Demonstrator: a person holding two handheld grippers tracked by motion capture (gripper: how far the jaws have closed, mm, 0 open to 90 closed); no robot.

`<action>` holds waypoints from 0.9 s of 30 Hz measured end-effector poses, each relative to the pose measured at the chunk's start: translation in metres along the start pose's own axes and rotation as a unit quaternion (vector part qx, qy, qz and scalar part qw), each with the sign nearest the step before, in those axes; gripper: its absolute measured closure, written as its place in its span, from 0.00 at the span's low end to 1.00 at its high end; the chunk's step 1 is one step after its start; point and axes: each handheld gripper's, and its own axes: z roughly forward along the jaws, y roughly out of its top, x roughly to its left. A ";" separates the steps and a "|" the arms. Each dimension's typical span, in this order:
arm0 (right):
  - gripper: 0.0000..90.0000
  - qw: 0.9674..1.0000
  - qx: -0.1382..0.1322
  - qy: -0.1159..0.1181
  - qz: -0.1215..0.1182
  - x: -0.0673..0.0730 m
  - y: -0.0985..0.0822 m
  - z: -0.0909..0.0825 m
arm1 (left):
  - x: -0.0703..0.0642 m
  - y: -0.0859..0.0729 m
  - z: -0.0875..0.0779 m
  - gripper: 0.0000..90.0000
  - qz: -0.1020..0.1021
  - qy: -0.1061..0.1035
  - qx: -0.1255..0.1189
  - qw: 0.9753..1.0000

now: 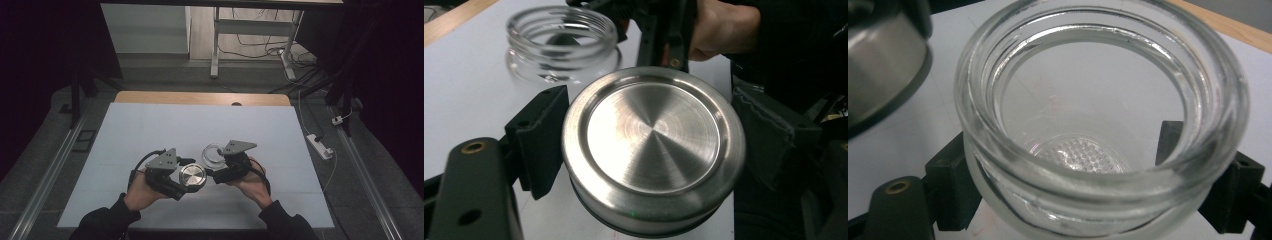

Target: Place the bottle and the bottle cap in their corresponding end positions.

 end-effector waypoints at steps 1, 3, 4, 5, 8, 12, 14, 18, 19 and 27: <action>0.17 1.000 -0.001 -0.002 0.002 -0.003 0.002 0.000 | 0.000 0.000 0.001 0.23 0.001 0.000 -0.001 1.000; 0.17 1.000 -0.002 -0.004 0.004 -0.004 0.002 0.001 | -0.001 -0.002 0.002 0.23 -0.001 -0.002 -0.001 1.000; 0.17 1.000 -0.002 -0.005 0.007 -0.006 0.004 0.002 | -0.001 -0.002 0.003 0.23 -0.001 -0.002 -0.001 1.000; 0.17 1.000 -0.002 -0.005 0.007 -0.006 0.004 0.002 | -0.001 -0.003 0.004 0.23 0.001 -0.002 0.001 1.000; 0.17 1.000 -0.002 -0.008 0.011 -0.010 0.007 0.005 | -0.002 -0.006 0.007 0.23 0.001 -0.002 0.003 1.000; 0.17 1.000 -0.004 -0.010 0.014 -0.013 0.010 0.009 | -0.003 -0.009 0.013 0.23 0.004 0.001 0.005 1.000; 0.17 1.000 -0.006 -0.012 0.015 -0.014 0.012 0.010 | -0.004 -0.010 0.015 0.23 0.005 0.002 0.007 1.000; 0.17 1.000 -0.009 -0.013 0.018 -0.016 0.014 0.013 | -0.003 -0.014 0.021 0.23 0.004 0.001 0.012 1.000; 0.17 1.000 -0.007 -0.015 0.019 -0.017 0.016 0.015 | -0.003 -0.014 0.023 0.23 0.003 0.001 0.013 1.000; 0.17 1.000 -0.012 -0.019 0.021 -0.024 0.025 0.028 | -0.003 -0.021 0.037 0.23 -0.003 0.003 0.020 1.000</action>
